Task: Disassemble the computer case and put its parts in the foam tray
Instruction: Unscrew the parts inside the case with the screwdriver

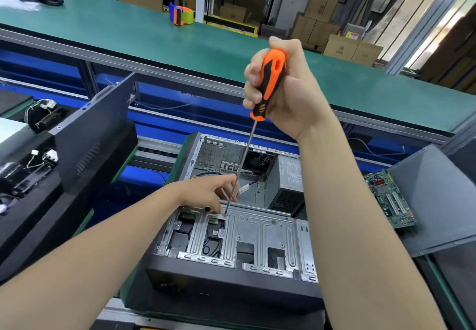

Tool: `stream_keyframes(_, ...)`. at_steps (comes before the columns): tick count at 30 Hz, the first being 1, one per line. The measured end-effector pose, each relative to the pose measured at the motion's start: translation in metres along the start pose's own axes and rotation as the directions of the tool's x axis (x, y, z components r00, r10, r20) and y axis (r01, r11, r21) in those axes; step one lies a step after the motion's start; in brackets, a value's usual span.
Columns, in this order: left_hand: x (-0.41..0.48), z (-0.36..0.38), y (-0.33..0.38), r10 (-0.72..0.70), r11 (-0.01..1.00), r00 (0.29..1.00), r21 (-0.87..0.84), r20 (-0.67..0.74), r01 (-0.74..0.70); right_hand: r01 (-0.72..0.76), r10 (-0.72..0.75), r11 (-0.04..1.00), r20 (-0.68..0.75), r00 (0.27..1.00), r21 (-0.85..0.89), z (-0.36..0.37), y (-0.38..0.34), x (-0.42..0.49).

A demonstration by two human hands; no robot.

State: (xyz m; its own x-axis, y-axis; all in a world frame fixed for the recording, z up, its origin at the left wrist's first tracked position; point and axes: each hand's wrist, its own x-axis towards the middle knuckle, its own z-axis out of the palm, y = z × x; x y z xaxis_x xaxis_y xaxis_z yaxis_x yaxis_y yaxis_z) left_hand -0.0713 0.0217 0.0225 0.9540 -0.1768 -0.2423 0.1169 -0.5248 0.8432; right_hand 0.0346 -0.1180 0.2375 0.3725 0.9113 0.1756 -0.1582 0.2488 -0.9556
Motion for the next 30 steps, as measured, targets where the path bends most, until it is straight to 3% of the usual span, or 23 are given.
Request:
stream_keyframes(4,-0.009,0.005,0.001,0.075,0.971,0.996,0.232,-0.048,-0.062,0.104,-0.113,0.994,-0.308,0.945,-0.045,0.02,0.004,-0.008)
stream_keyframes(7,-0.011,0.011,0.001,0.141,0.944,0.983,0.316,-0.12,-0.097,0.215,-0.197,0.977,-0.343,0.918,0.014,0.035,0.013,-0.008)
stream_keyframes(10,-0.013,0.015,0.0,0.189,0.916,0.965,0.386,-0.181,-0.106,0.303,-0.316,0.948,-0.383,0.868,-0.097,0.041,0.02,-0.008)
stream_keyframes(15,-0.014,0.023,-0.003,0.183,0.836,0.975,0.541,-0.128,-0.086,0.348,-0.422,0.903,-0.372,0.827,-0.252,0.048,0.022,-0.007)
stream_keyframes(20,-0.013,0.029,-0.008,0.115,0.809,0.988,0.587,-0.108,-0.03,0.334,-0.434,0.892,-0.375,0.819,-0.304,0.049,0.017,-0.005)
stream_keyframes(26,-0.015,0.025,-0.007,0.157,0.83,0.982,0.553,-0.106,-0.073,0.304,-0.43,0.889,-0.394,0.812,-0.344,0.045,0.016,-0.007)
stream_keyframes(30,-0.019,0.017,-0.009,0.132,0.903,0.978,0.427,-0.162,-0.051,0.161,-0.386,0.893,-0.531,0.755,-0.42,0.046,0.012,-0.007)
